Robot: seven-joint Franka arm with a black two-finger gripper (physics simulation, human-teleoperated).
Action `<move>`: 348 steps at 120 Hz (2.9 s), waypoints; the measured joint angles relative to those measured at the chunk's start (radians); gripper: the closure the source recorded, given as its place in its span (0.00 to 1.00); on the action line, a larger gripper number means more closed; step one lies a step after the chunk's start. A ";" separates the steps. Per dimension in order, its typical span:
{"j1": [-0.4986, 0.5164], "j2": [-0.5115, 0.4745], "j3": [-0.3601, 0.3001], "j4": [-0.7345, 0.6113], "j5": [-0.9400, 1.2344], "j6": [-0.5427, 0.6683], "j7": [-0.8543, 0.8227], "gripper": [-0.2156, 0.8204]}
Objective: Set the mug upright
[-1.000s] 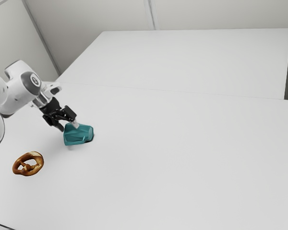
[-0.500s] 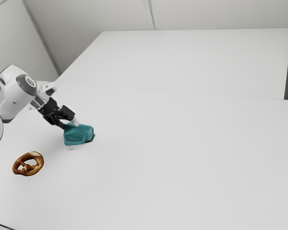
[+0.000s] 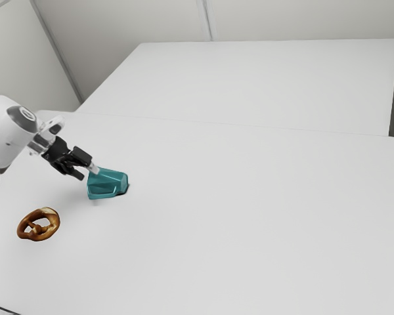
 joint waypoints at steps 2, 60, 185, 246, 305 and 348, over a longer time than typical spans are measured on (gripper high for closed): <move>0.001 0.000 0.001 -0.001 -0.008 -0.006 0.002 0.21; 0.034 0.021 0.037 -0.001 -0.112 -0.122 0.068 0.21; 0.096 0.167 0.036 0.045 -0.440 -0.322 0.200 0.21; 0.086 0.175 0.035 0.041 -0.472 -0.338 0.227 0.38; 0.085 0.175 0.035 0.034 -0.486 -0.343 0.240 0.80; 0.079 0.157 0.034 0.028 -0.516 -0.345 0.251 0.93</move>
